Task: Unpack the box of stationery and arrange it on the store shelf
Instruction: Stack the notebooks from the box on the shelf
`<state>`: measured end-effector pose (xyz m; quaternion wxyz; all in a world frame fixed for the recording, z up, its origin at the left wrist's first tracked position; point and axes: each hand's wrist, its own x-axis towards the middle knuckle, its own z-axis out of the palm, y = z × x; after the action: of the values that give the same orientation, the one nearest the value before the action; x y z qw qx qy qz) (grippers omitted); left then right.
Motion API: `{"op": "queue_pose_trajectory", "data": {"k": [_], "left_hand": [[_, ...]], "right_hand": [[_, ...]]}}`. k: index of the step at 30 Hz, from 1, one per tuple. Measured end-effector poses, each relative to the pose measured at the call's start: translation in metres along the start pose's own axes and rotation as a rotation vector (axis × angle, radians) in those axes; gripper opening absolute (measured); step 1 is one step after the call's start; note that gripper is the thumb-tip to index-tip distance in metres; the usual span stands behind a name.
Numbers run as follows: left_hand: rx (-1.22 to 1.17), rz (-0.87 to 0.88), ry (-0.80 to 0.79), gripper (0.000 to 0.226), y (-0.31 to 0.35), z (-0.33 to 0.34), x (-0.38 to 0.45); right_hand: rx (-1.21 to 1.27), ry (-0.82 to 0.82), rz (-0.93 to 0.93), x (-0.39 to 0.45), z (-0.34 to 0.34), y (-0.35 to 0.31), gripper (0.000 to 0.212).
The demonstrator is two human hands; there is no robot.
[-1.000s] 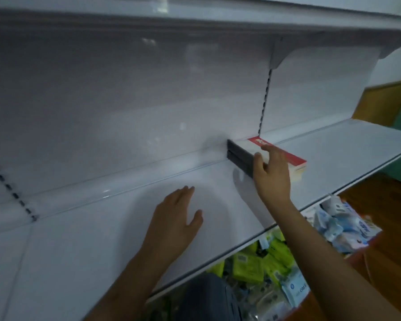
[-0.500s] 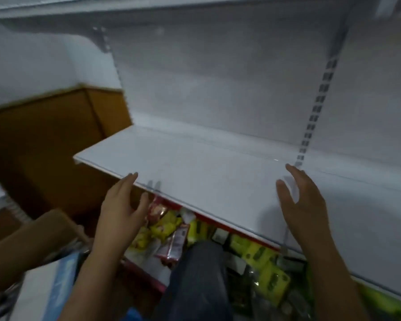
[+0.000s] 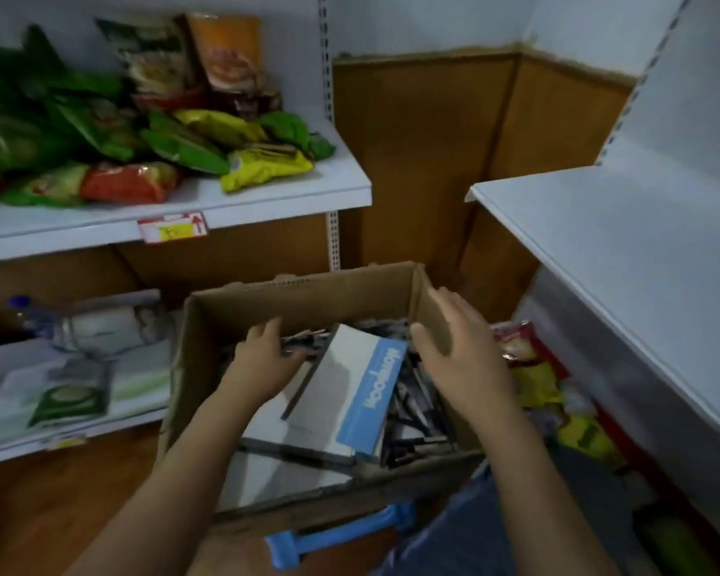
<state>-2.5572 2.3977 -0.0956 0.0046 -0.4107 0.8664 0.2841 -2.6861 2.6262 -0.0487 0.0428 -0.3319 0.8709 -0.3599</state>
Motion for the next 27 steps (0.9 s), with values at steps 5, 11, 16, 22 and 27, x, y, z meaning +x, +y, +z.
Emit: {"op": "queue_pose_trajectory", "data": {"k": [5,11,16,22,27], "left_hand": [[0.332,-0.185,-0.405,0.09,-0.05,0.01,0.036],[0.36,-0.127,-0.346,0.094,-0.039,0.021,0.024],[0.17,0.066,-0.368,0.089,-0.045,0.018,0.015],[0.342,0.252,-0.82,0.138,-0.048,0.011,-0.006],[0.348,0.502,-0.499,0.106,-0.047,0.015,-0.009]], "right_hand": [[-0.266,-0.573,0.371,0.037,0.058,-0.009,0.043],[-0.191,-0.704,0.522,0.038,0.104,0.004,0.05],[0.182,-0.484,0.664,0.029,0.103,0.023,0.05],[0.702,-0.343,0.856,0.027,0.081,0.013,0.029],[0.97,-0.363,0.953,0.032,0.066,-0.004,0.017]]}}
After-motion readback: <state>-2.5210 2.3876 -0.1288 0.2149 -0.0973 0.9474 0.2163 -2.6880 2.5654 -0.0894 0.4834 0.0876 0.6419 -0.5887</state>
